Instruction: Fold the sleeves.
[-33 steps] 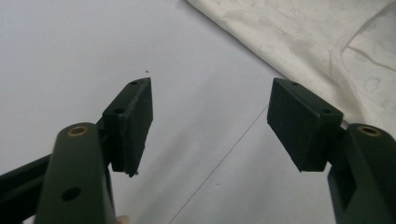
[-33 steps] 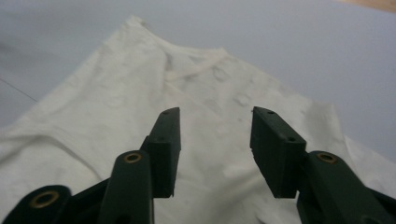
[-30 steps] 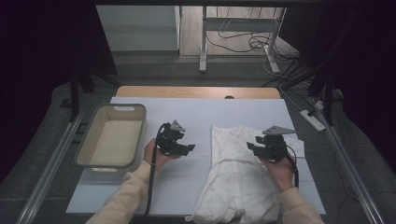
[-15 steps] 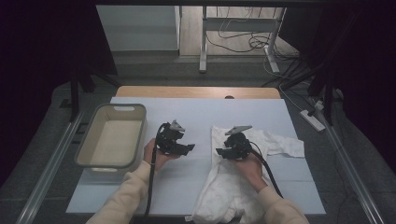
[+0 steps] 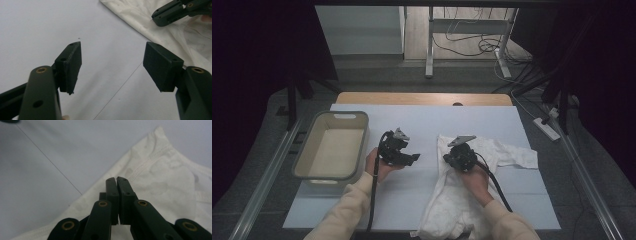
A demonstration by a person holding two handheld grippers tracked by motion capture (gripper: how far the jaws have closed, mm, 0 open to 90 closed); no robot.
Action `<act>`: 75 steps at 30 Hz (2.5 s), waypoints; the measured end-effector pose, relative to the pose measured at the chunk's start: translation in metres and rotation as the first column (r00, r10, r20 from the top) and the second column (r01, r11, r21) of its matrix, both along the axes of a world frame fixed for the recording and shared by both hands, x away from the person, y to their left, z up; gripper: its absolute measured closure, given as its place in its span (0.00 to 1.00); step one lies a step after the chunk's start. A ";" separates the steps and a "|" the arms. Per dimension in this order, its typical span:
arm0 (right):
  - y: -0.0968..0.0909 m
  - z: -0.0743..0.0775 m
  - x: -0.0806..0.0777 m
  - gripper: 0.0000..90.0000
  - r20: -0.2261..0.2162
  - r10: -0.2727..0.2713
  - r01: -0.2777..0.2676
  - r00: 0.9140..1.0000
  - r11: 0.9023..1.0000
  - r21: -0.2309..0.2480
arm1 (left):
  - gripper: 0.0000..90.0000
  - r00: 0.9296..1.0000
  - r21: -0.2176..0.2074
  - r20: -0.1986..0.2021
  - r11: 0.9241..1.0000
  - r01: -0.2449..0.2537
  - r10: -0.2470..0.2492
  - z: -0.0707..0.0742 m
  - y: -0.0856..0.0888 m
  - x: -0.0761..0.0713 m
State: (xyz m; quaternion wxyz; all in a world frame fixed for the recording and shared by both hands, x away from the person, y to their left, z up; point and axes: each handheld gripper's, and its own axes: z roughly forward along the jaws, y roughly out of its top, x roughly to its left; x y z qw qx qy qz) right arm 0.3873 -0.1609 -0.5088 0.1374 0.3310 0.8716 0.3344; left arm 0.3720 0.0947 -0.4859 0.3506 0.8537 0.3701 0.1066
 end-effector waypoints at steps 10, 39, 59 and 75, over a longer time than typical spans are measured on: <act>0.034 0.003 0.002 0.98 0.005 0.077 -0.077 0.997 0.996 0.033 | 0.35 1.000 -0.005 0.003 1.000 -0.014 0.014 0.001 0.005 0.001; 0.015 0.013 -0.082 0.65 -0.040 0.241 -0.237 0.970 0.968 0.079 | 0.35 1.000 -0.008 0.002 1.000 -0.021 0.021 0.002 0.009 0.002; 0.023 -0.008 -0.082 0.60 -0.101 0.216 -0.218 0.971 0.976 -0.008 | 0.35 1.000 -0.008 0.006 1.000 -0.022 0.022 0.003 0.010 0.002; 0.033 -0.010 -0.078 0.66 -0.039 0.194 -0.197 0.980 0.978 -0.072 | 0.35 1.000 -0.001 0.005 1.000 -0.018 0.018 0.002 0.007 0.001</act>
